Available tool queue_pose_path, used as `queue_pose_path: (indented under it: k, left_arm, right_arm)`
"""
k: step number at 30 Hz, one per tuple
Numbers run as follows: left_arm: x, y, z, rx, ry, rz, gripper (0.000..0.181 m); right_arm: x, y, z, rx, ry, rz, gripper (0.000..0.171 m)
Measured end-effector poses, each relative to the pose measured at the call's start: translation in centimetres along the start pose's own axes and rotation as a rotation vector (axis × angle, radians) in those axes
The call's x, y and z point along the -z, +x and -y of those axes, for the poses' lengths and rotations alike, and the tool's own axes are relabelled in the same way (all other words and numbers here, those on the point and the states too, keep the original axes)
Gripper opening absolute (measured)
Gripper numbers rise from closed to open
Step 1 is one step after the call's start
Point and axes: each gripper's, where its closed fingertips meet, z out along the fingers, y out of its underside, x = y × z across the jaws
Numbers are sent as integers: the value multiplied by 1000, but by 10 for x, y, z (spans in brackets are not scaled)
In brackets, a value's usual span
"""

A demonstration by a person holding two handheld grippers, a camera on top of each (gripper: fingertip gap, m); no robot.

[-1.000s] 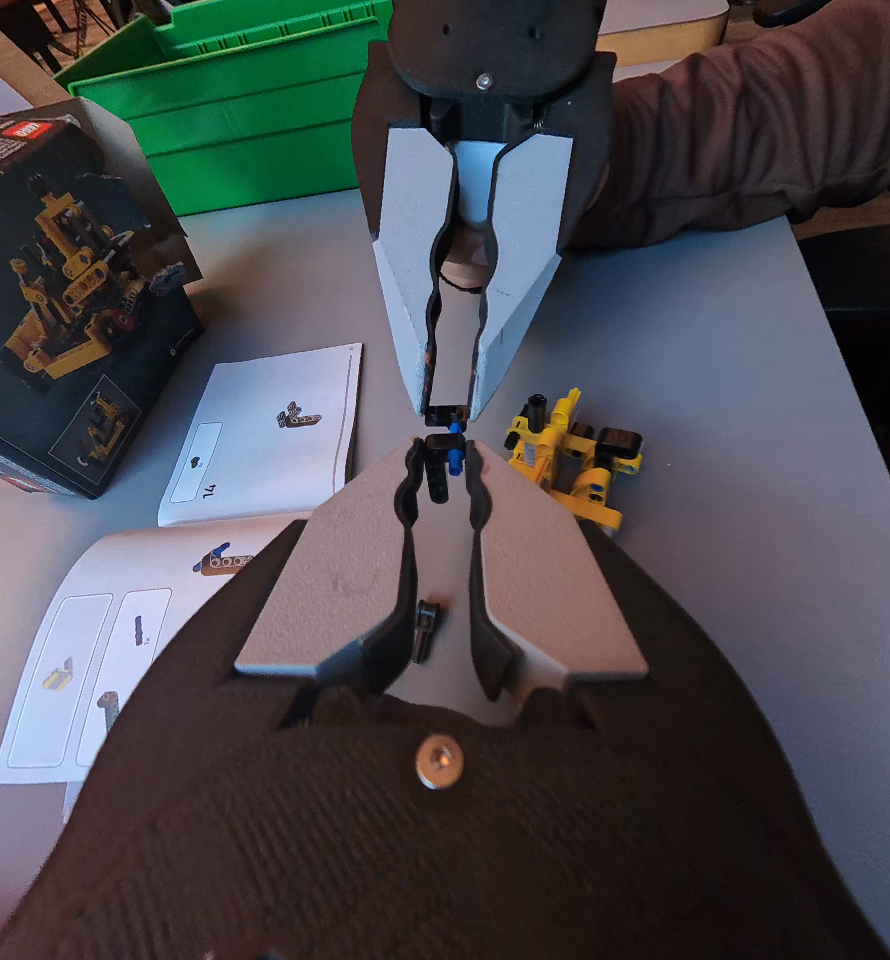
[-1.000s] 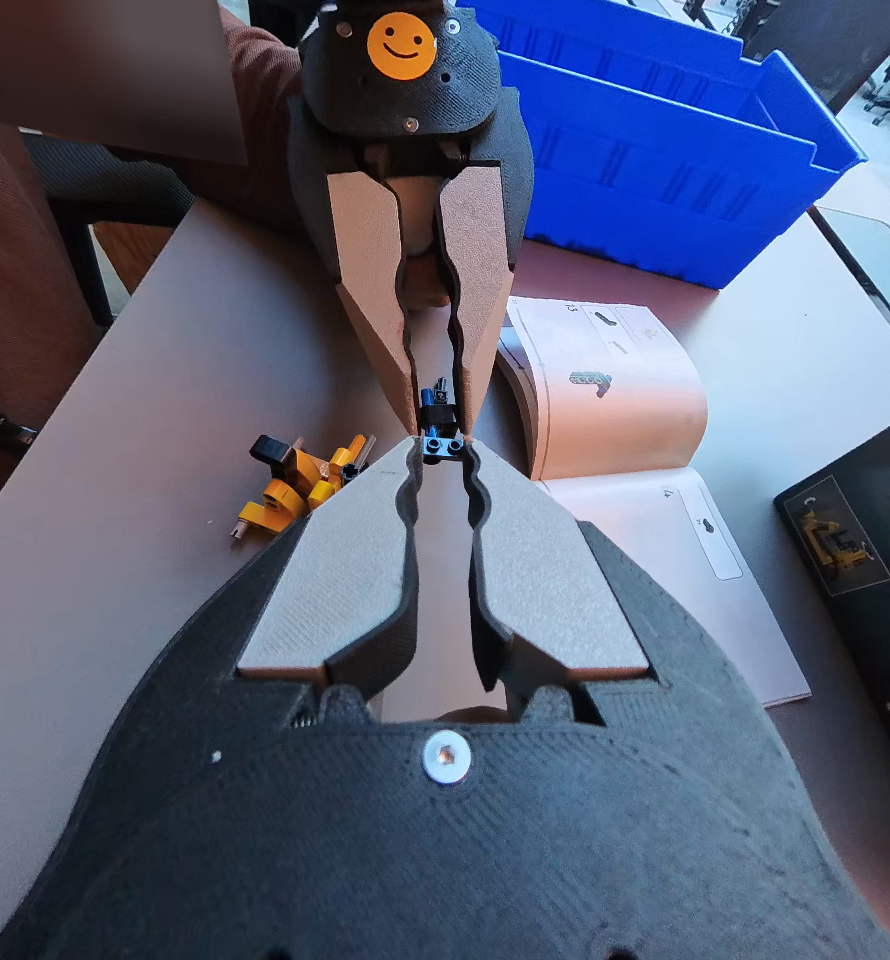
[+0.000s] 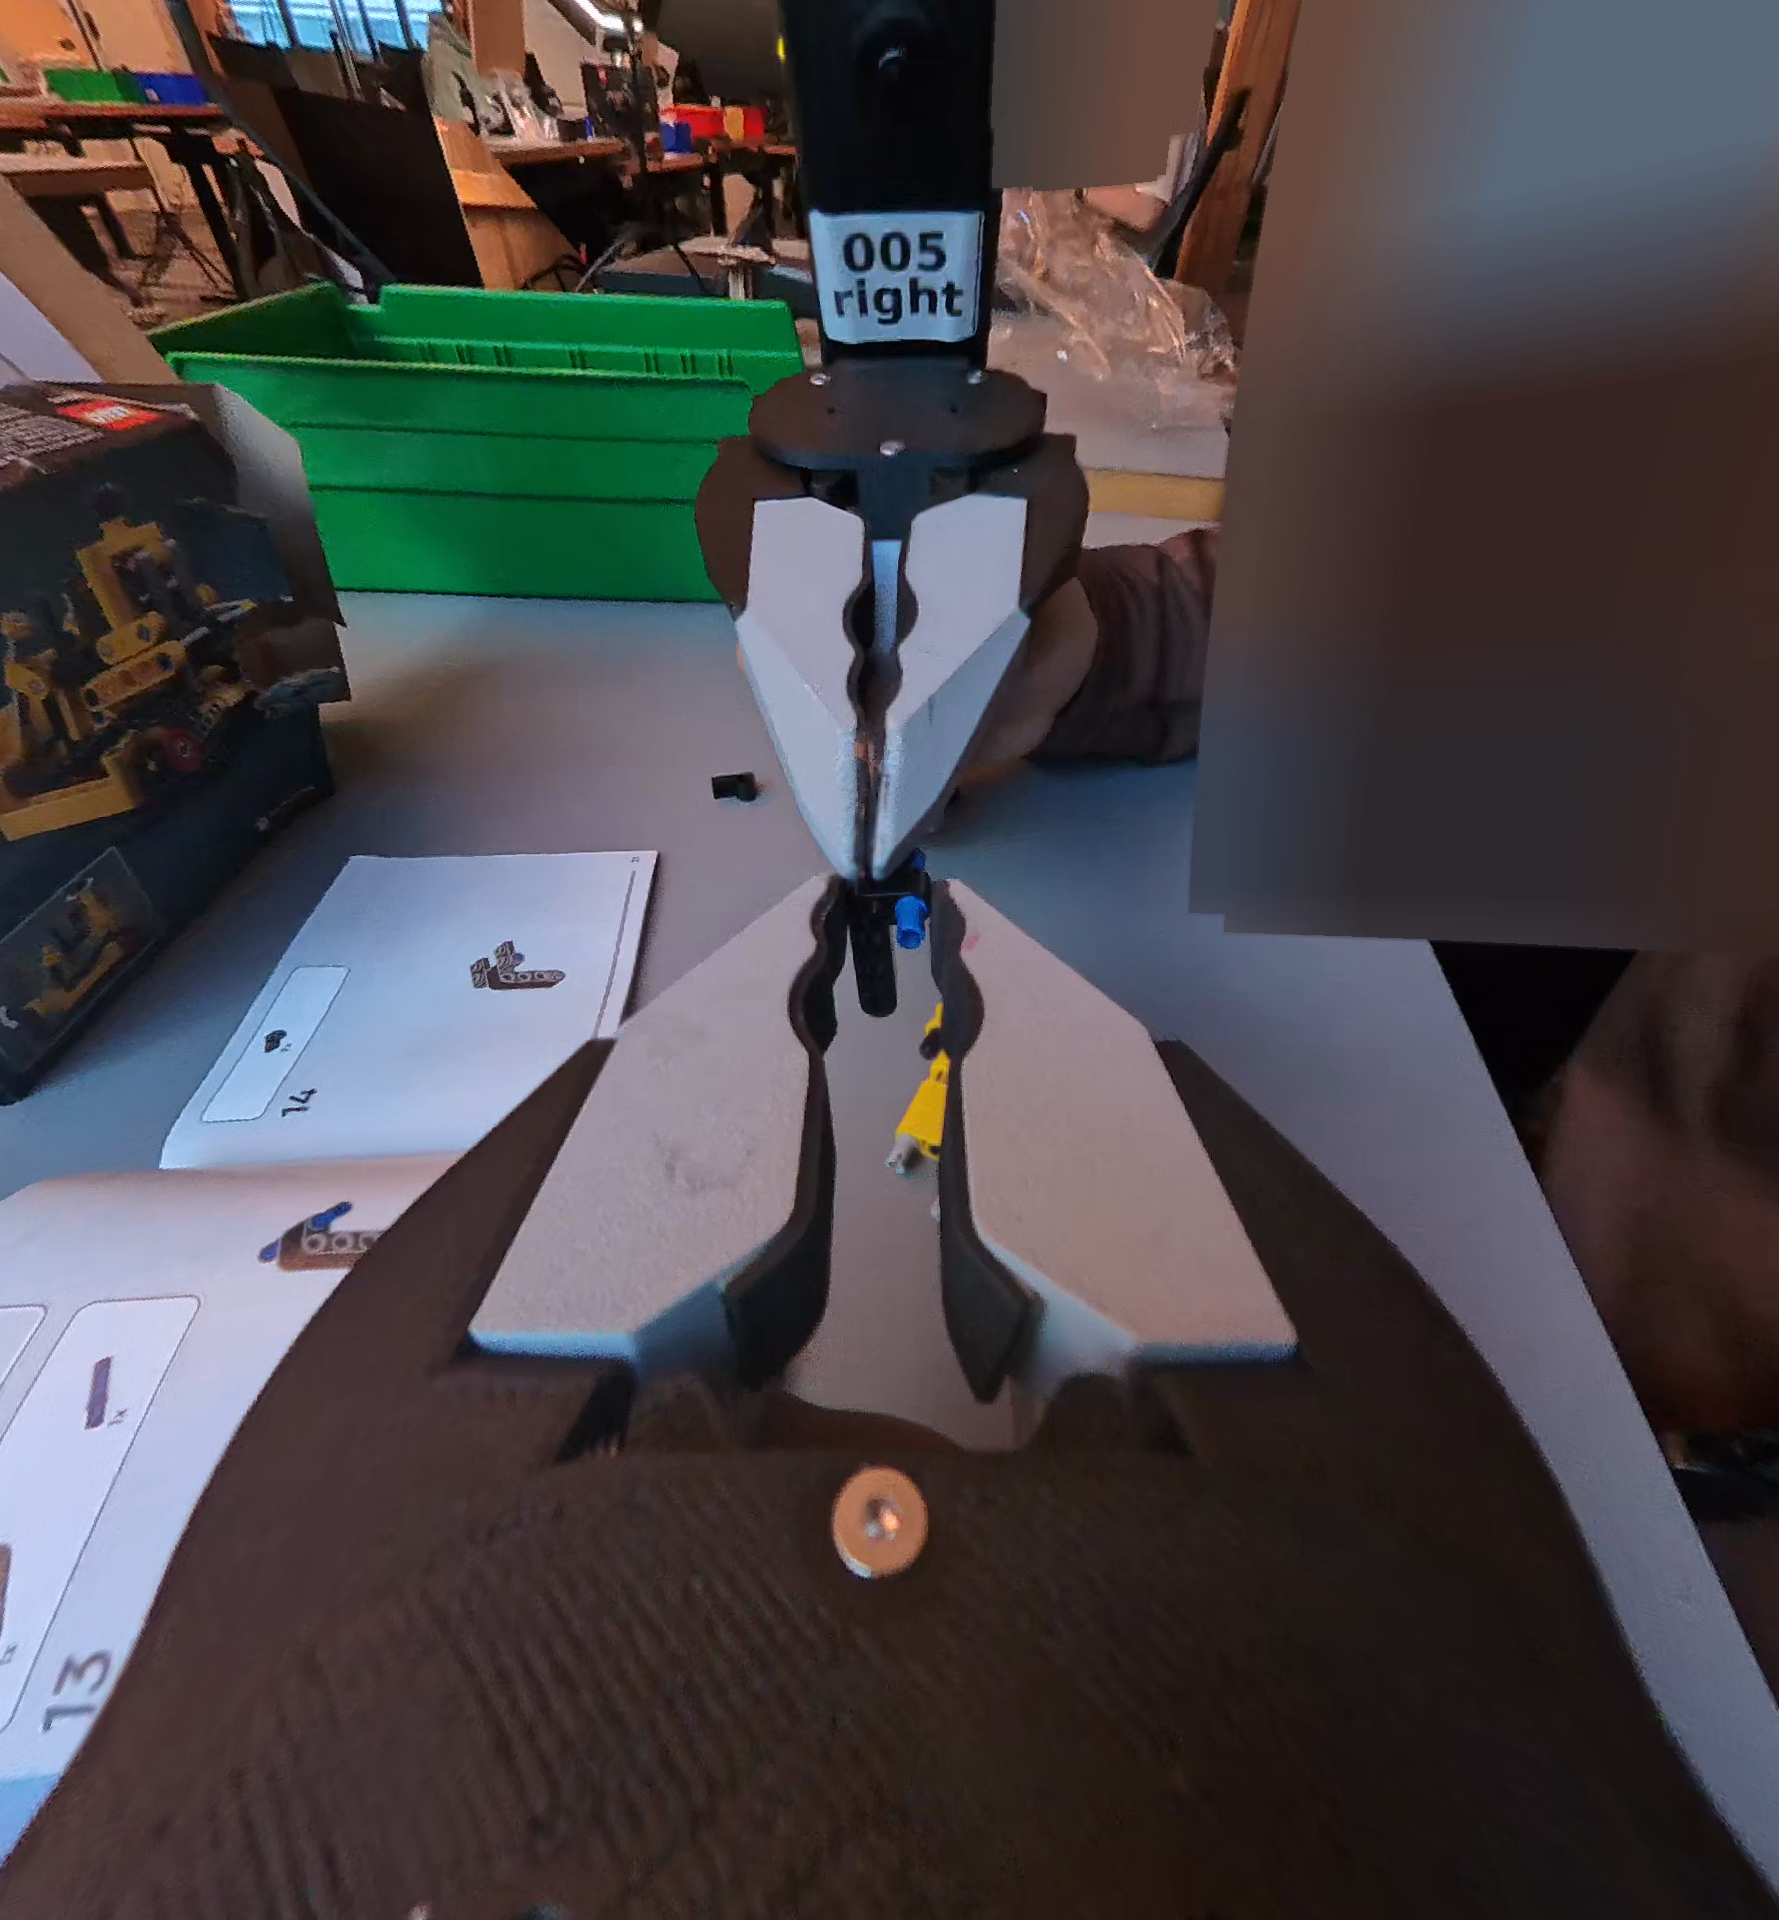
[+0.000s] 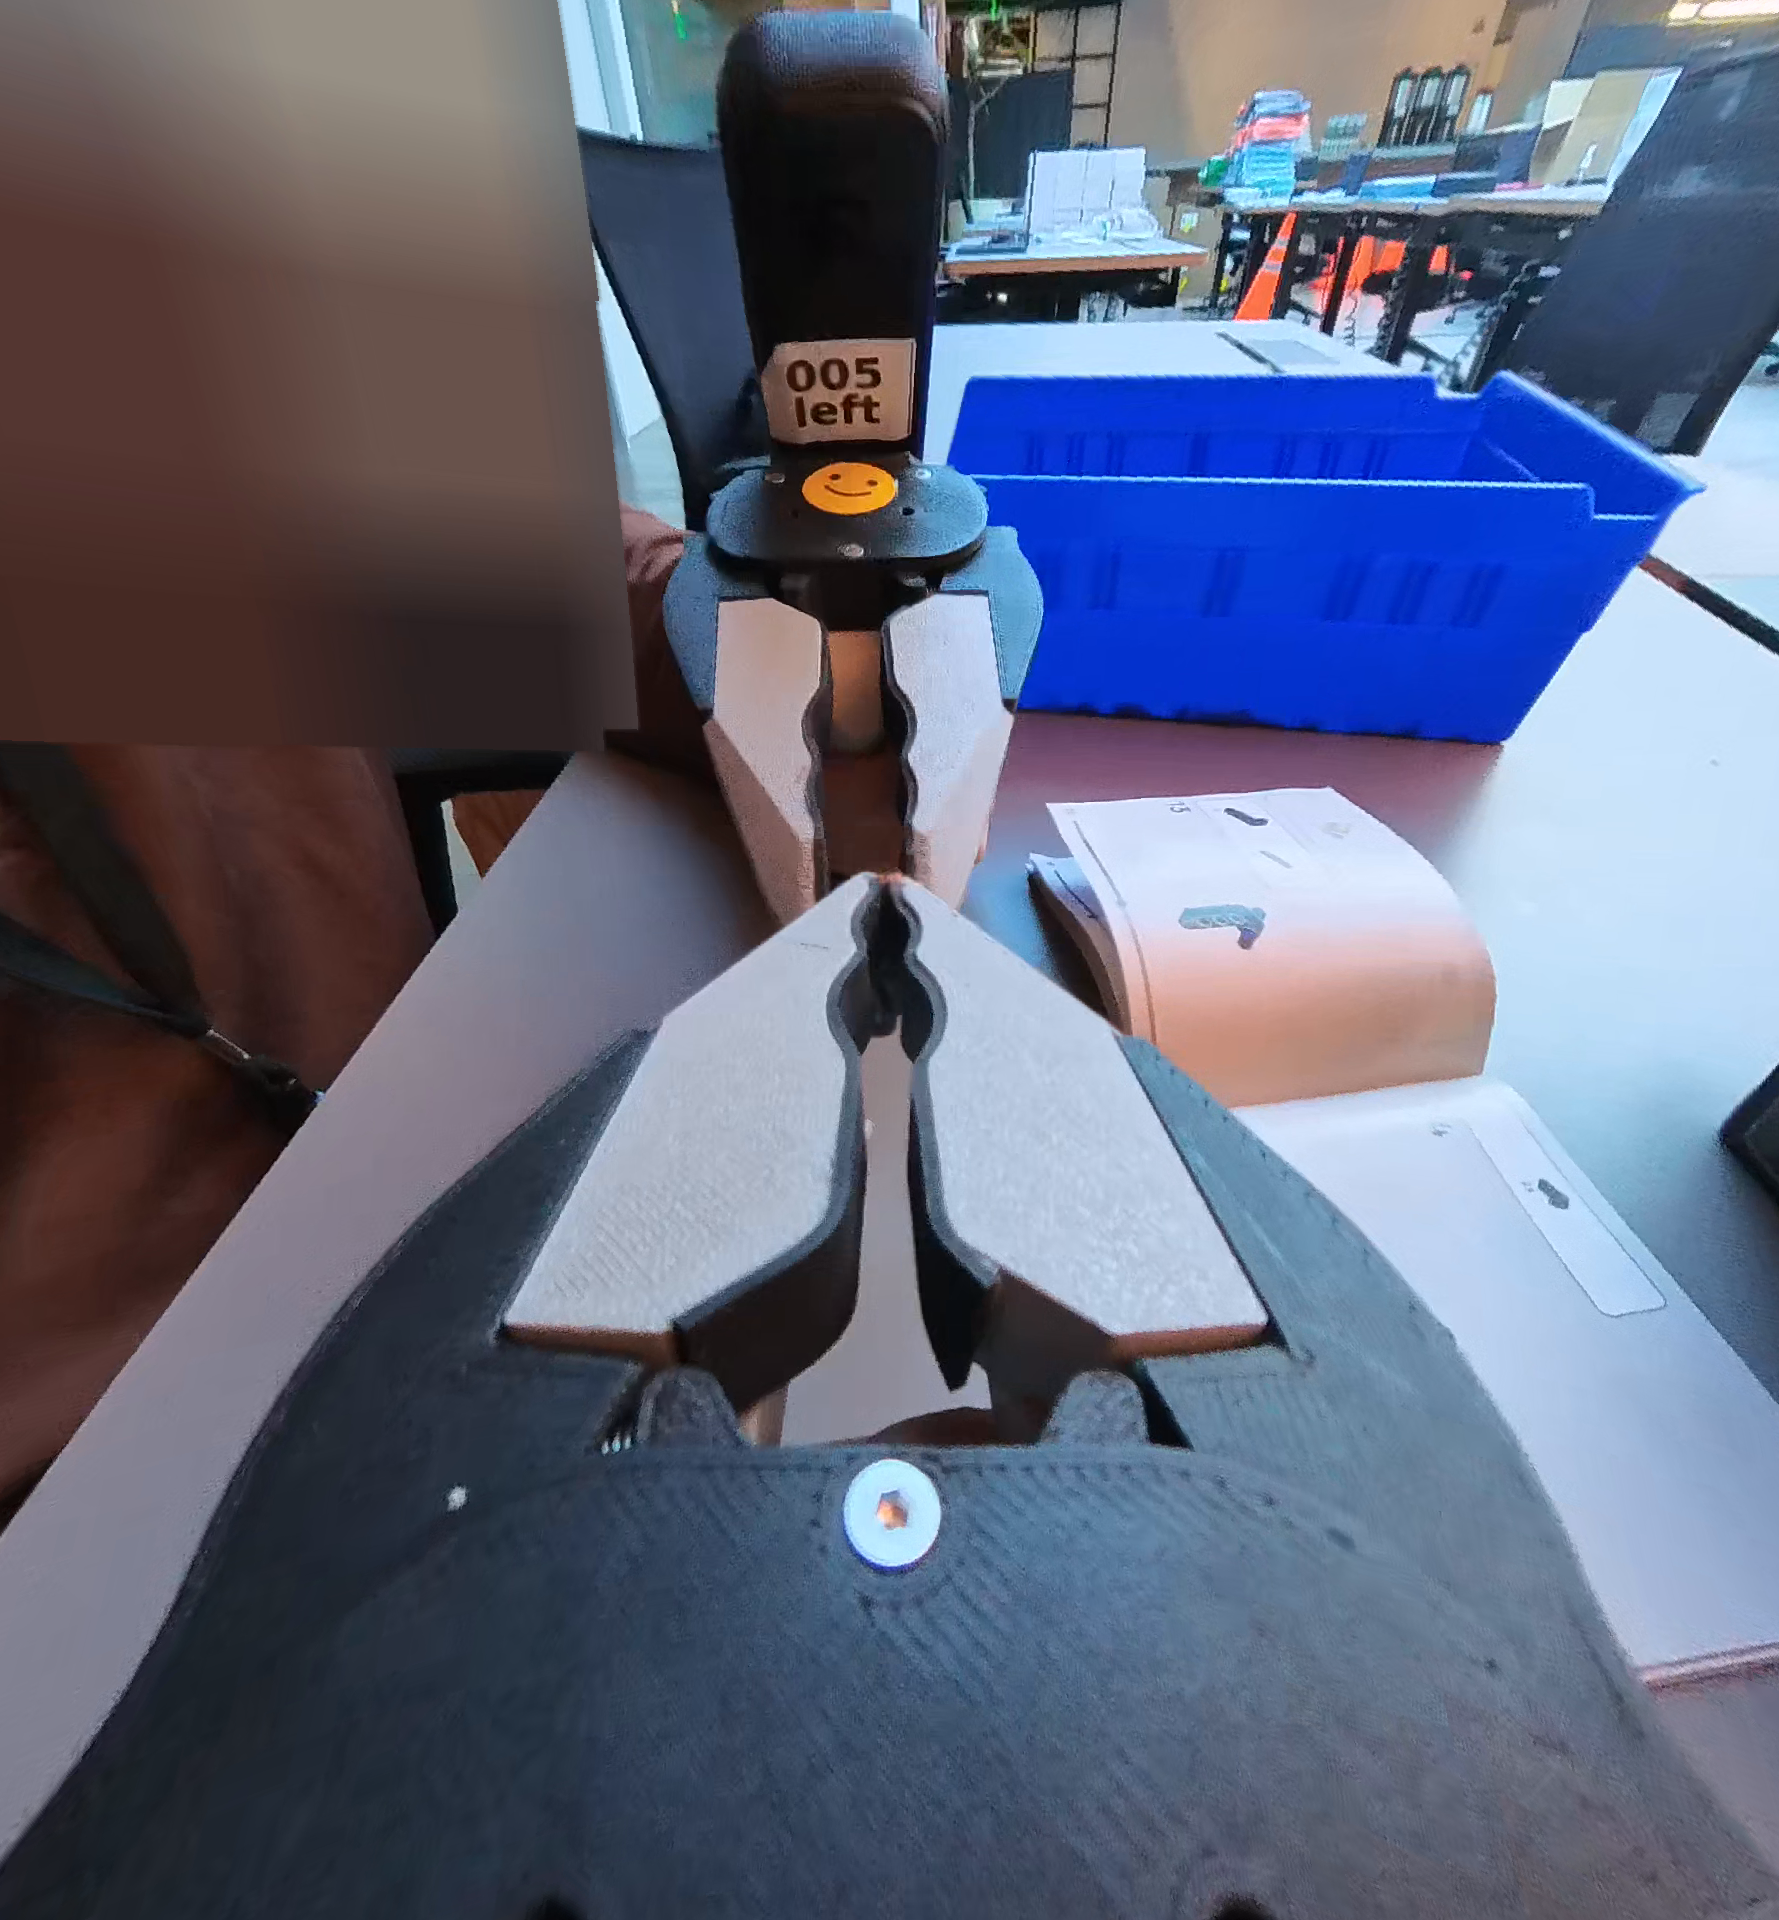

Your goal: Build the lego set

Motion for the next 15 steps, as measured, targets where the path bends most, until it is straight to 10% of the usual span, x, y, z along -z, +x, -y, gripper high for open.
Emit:
queue_pose_path:
  k: [15]
  left_arm:
    - [11, -49, -24, 63, -149, 227, 13]
  right_arm:
    - [36, 59, -62, -44, -387, -293, 10]
